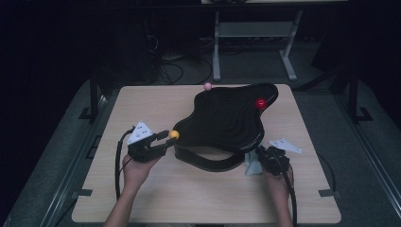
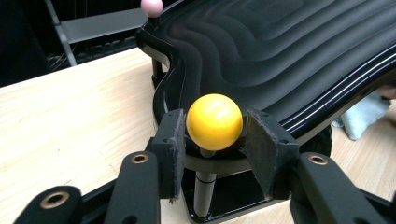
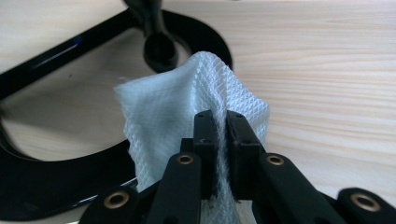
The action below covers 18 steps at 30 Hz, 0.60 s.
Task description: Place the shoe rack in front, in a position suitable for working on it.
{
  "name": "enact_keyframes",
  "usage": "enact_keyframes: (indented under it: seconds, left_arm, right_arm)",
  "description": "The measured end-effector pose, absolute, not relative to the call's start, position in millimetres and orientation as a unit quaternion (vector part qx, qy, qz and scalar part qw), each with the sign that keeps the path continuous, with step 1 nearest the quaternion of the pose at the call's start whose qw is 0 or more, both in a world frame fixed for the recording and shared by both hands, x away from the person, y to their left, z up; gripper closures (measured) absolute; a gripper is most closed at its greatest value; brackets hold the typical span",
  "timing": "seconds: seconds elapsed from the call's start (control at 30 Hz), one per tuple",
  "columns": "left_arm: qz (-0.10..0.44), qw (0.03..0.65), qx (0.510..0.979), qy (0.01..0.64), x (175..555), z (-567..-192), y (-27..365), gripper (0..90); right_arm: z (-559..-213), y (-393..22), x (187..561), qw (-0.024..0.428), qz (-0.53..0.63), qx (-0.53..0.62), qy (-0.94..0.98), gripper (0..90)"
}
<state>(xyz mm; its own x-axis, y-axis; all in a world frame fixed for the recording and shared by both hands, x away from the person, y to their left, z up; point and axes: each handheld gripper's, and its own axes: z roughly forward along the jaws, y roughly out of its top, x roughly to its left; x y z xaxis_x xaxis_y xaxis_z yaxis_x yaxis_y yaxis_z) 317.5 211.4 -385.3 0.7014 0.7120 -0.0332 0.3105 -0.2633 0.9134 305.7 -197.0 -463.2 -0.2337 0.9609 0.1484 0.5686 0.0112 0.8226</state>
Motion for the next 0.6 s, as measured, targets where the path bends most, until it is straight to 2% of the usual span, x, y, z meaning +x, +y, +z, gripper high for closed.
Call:
enact_keyframes:
  seconds: [0.37,0.5,0.6]
  left_arm:
    - [0.199,0.508,0.759,0.356,321.8,-385.4,219.2,47.6]
    - [0.203,0.511,0.753,0.361,324.9,-384.9,226.7,48.6]
    - [0.194,0.51,0.753,0.368,329.5,-387.7,231.1,52.6]
  right_arm:
    - [-465.8,-176.8,306.3,0.207,0.401,0.539,0.711,83.9]
    - [-461.3,-177.8,308.4,0.219,0.399,0.536,0.711,83.9]
    - [-459.7,-176.2,309.7,0.222,0.4,0.534,0.711,83.9]
